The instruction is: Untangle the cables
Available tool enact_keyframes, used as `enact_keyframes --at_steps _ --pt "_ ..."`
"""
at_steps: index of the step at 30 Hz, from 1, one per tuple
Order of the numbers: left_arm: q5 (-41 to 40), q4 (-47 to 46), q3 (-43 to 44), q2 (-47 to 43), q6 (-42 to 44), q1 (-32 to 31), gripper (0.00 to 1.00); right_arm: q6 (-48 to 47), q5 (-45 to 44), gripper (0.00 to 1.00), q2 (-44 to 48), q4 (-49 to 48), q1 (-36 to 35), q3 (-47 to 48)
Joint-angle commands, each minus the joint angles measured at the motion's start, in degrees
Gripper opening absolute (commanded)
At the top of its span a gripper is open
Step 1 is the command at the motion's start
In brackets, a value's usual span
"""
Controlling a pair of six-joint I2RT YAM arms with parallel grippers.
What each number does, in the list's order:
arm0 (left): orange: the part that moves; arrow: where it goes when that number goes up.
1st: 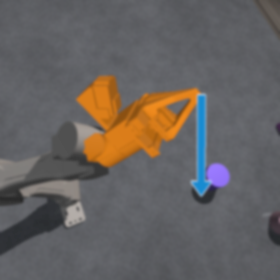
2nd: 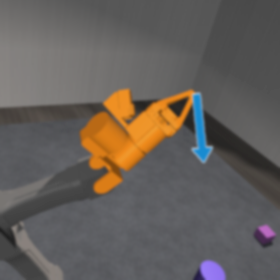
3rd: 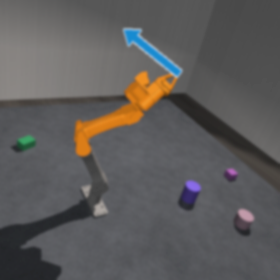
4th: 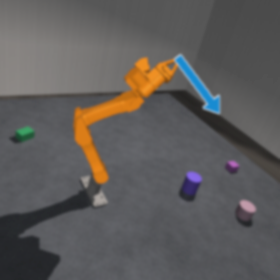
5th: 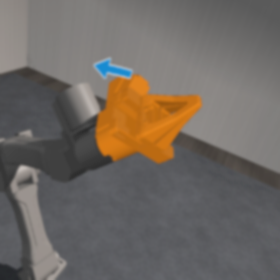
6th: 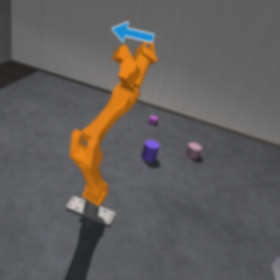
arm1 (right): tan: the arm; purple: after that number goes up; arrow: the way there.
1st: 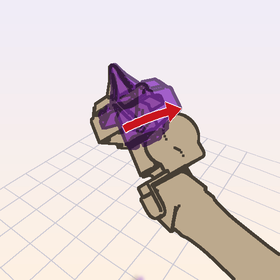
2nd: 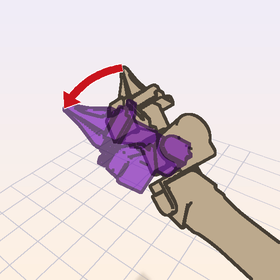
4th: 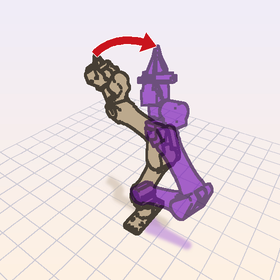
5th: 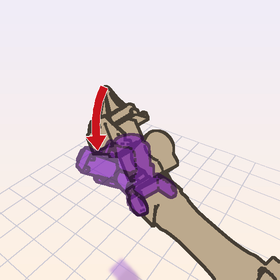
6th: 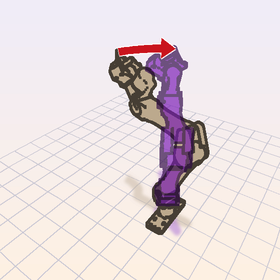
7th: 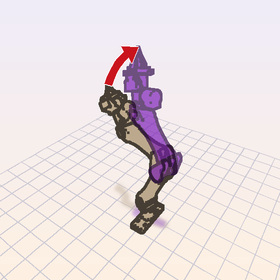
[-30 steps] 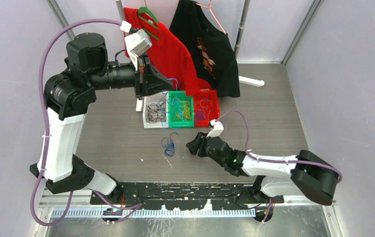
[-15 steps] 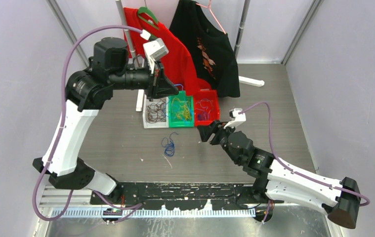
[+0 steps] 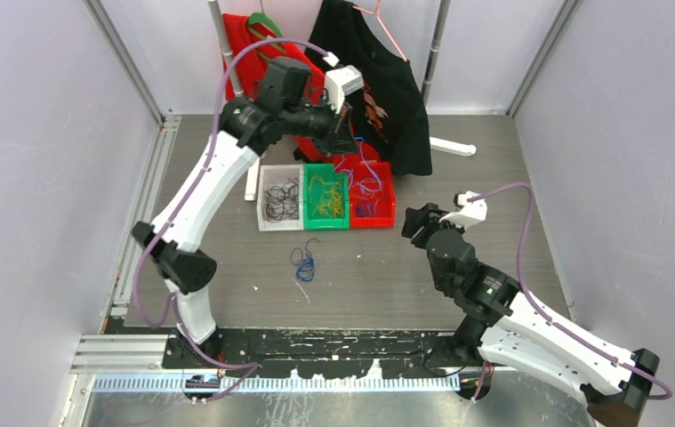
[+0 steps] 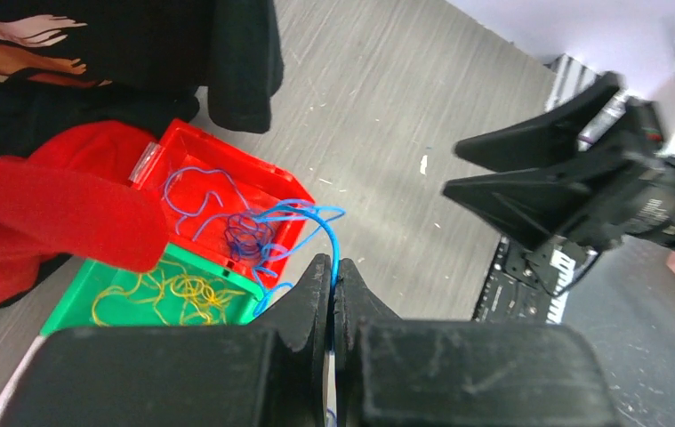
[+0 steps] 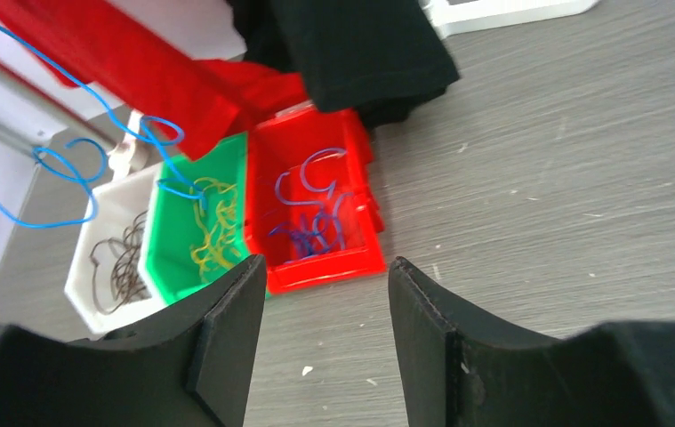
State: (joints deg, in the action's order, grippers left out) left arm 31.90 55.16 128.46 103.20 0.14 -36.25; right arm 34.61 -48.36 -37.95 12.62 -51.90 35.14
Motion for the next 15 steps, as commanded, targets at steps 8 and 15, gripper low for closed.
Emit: enact_keyframes --at_steps 8,15 --pt "-2.57 -11.53 9.67 18.34 2.47 -0.39 0.0 4.0 -2.88 0.57 2.34 2.8 5.19 -0.21" --pt "-8.07 -17.37 9.2 25.91 8.8 -1.88 0.0 4.5 -2.57 0.55 4.61 3.91 5.95 -2.03"
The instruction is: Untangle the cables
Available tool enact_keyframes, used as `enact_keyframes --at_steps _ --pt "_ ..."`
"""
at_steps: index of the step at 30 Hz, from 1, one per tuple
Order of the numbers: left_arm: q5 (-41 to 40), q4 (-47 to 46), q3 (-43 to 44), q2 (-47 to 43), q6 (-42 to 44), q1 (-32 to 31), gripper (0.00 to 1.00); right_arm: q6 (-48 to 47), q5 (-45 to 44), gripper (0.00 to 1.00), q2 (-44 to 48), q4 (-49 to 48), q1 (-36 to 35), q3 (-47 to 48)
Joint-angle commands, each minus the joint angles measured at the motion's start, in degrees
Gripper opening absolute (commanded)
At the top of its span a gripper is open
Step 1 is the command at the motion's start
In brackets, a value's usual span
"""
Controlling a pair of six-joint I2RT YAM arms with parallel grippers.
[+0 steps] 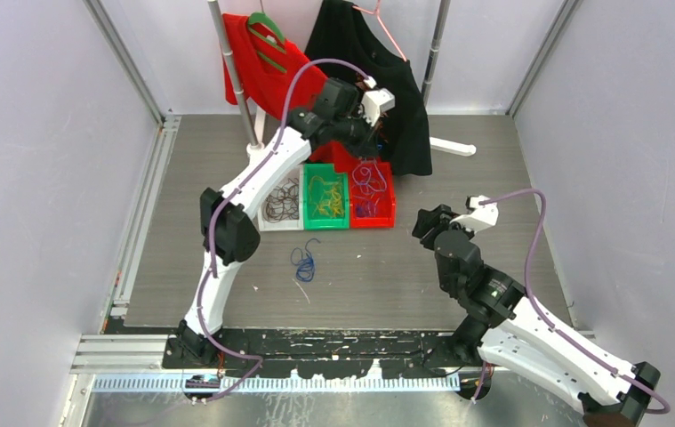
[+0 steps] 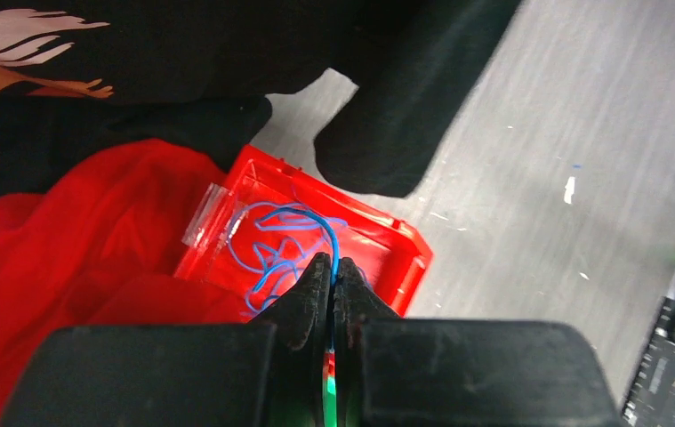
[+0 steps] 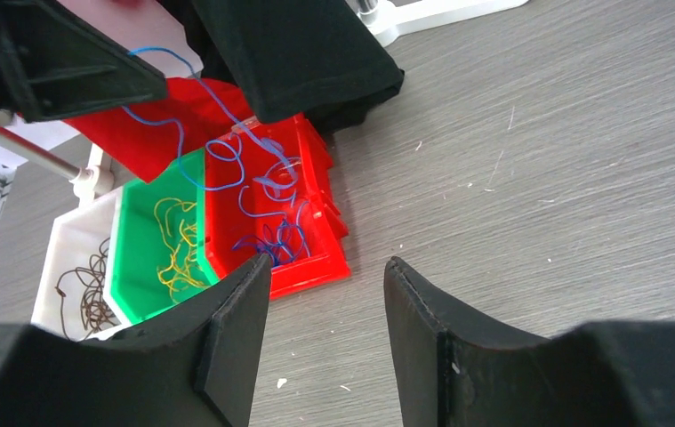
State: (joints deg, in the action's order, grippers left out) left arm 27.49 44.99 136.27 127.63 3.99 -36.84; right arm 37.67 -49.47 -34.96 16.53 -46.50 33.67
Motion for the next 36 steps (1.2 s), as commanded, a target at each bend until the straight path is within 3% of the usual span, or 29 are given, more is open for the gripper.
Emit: enact_keyframes --at_steps 1,20,24,26,27,29,32,36 --pt "-4.07 -7.98 1.04 2.22 5.13 -1.39 0.0 1.59 -1.35 0.54 2.02 0.28 0.72 -0.68" --pt "-7.36 -13.4 -10.92 5.71 5.15 -2.01 0.0 1.27 1.93 0.53 2.44 1.48 2.9 -1.23" --pt "-8.81 -10.17 -10.15 4.98 5.41 -2.21 0.17 1.02 2.57 0.53 2.44 2.03 3.36 -0.55" --pt "-8.61 -8.04 -9.3 4.15 5.02 -2.28 0.37 0.87 3.03 0.53 2.44 2.21 3.59 -0.18" --pt "-8.19 -7.28 -9.24 3.48 4.61 -2.34 0.54 0.68 3.33 0.53 2.37 2.3 3.64 -0.04" --pt "-6.77 -6.02 -9.37 1.88 4.33 -2.28 0.71 0.3 3.79 0.53 2.16 2.32 3.8 0.26" --pt "-5.11 -3.62 -9.04 0.01 3.44 -2.31 0.82 -0.16 4.2 0.53 1.62 2.46 3.95 1.0" --pt "-4.78 -1.83 -8.3 -2.1 2.38 -2.27 0.87 -0.06 4.59 0.53 1.47 2.7 4.05 1.59"
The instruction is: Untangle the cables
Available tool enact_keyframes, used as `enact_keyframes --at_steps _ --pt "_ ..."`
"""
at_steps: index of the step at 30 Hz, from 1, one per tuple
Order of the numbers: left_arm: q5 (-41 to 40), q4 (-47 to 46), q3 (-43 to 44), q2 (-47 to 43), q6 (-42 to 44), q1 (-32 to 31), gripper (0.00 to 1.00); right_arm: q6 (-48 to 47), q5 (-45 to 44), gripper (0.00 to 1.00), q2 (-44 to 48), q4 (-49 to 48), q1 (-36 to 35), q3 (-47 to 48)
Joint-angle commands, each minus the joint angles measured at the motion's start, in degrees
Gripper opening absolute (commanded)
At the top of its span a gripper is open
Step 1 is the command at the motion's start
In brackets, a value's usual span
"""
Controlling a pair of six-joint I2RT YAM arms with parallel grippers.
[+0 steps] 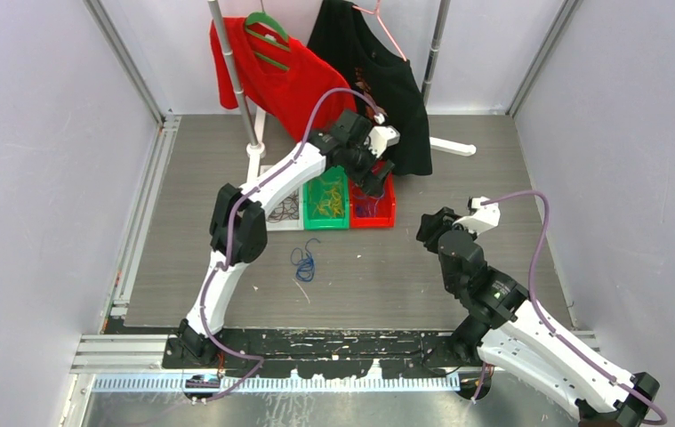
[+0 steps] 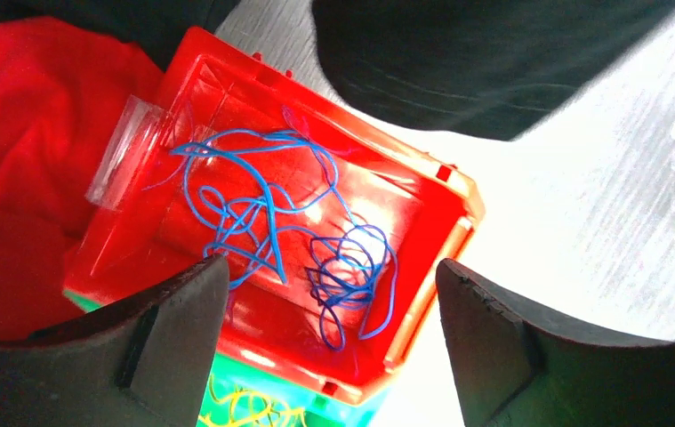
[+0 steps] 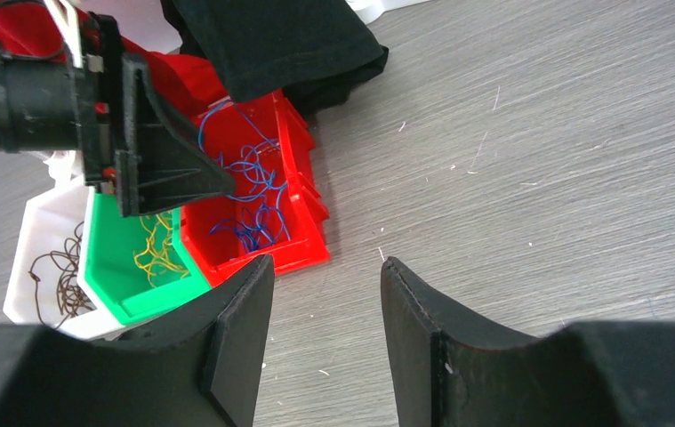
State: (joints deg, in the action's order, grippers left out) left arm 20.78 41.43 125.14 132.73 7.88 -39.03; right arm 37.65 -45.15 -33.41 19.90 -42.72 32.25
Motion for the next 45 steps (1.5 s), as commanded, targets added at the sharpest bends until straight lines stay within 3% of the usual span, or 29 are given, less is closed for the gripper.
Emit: enact_keyframes --at_steps 1,8,11,13,16,22,29,40,45 --pt "1.85 1.19 2.26 -7.89 -1.55 -0.01 0.86 0.09 0.4 0.53 -0.08 -0.51 0.25 3.07" --pt "3.76 4.96 8.03 -8.27 -1.73 0.77 0.83 -1.17 1.58 0.53 0.25 0.35 0.22 3.45" --pt "5.46 11.75 12.46 -8.87 -0.61 2.14 0.87 -4.59 6.17 0.57 -0.63 -2.61 0.22 2.69" --pt "6.39 16.59 12.9 -10.89 0.99 3.27 0.95 -6.09 10.04 0.61 -2.57 -4.76 0.23 2.39" --pt "9.23 23.12 7.49 -17.2 4.44 5.7 1.0 -6.99 18.3 0.63 -8.22 -8.63 0.22 2.91" --pt "12.21 28.66 -12.87 -34.22 10.91 14.44 1.0 -6.59 35.39 0.63 -26.75 -18.9 -3.52 7.48" --pt "15.6 32.39 -28.86 -48.63 16.46 25.93 0.99 -9.73 45.59 0.62 -50.23 -26.84 -12.39 19.21" --pt "17.22 35.03 -35.24 -55.09 19.42 31.99 0.94 -18.37 49.97 0.59 -70.3 -27.33 -13.52 31.44" --pt "18.51 37.41 -36.22 -55.94 22.53 32.08 0.89 -20.07 48.14 0.49 -74.2 -24.64 -13.46 35.37"
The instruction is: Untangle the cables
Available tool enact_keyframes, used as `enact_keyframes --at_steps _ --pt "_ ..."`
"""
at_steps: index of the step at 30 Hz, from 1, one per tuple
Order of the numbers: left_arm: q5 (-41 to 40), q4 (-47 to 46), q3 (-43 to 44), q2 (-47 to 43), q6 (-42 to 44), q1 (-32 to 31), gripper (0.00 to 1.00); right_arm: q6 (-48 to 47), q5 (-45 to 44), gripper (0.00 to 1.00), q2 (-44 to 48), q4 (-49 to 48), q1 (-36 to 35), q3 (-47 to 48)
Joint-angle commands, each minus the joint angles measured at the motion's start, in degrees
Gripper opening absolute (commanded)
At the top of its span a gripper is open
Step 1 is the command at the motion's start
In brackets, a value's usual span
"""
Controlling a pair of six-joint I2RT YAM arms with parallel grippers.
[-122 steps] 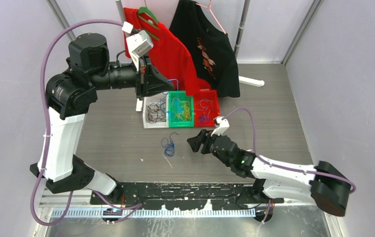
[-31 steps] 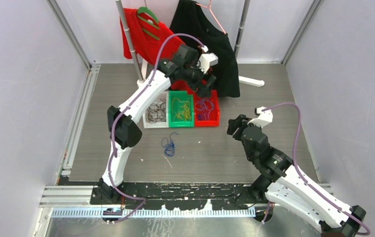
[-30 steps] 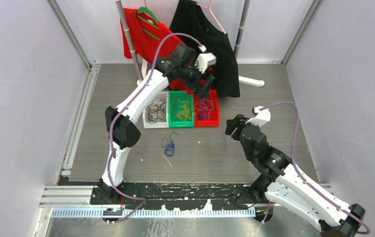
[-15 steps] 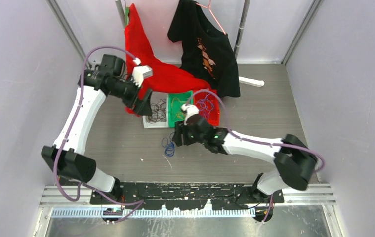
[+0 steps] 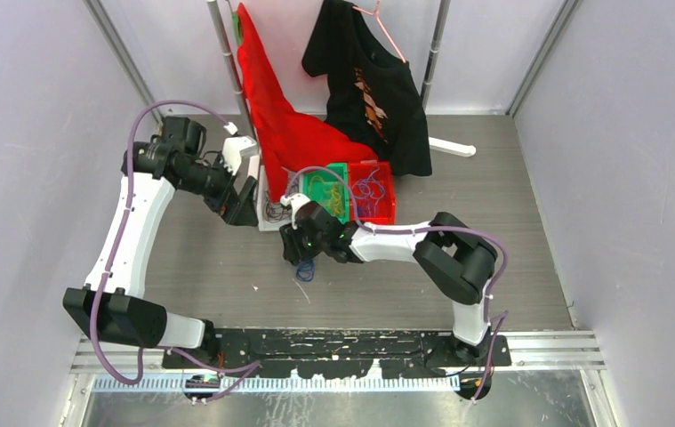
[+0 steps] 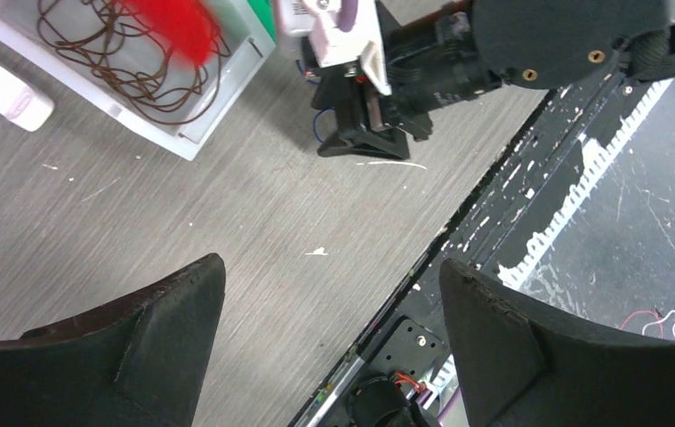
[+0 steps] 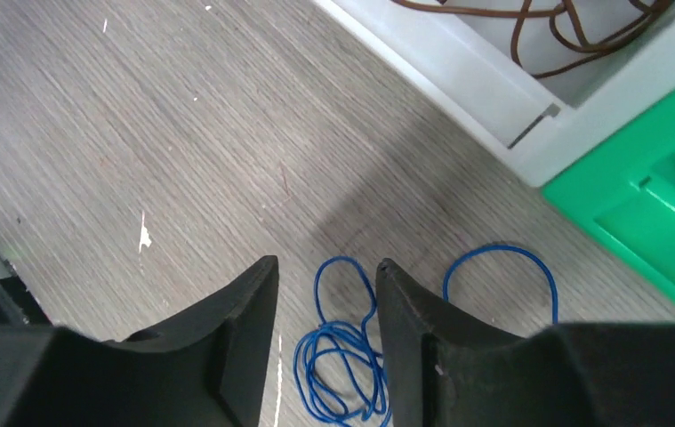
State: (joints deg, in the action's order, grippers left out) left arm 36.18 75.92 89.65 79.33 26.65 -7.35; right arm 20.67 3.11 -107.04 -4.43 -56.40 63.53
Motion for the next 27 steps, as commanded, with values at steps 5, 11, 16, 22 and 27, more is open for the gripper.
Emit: enact_keyframes --at_steps 5,11,16,22,27 --pt "4.6 3.97 -2.36 -3.24 5.64 0.41 0.88 -3.21 -0.01 0.16 0.68 -0.5 0.24 4.5" --pt "7.27 2.66 -3.79 -4.19 5.06 0.41 0.84 -3.34 0.49 0.01 8.49 1.43 0.77 3.59" --pt "12.24 0.44 -5.76 -5.81 5.19 0.33 0.84 3.1 4.34 0.01 18.33 -2.87 2.78 -0.21" --pt "18.43 -6.39 -8.26 -7.84 0.41 -0.36 0.86 10.85 6.56 0.01 25.92 -8.54 3.82 -3.43" --pt "18.82 -13.0 -10.19 -8.63 -6.26 -4.55 0.83 16.51 9.19 0.01 28.29 -14.1 4.06 -4.95"
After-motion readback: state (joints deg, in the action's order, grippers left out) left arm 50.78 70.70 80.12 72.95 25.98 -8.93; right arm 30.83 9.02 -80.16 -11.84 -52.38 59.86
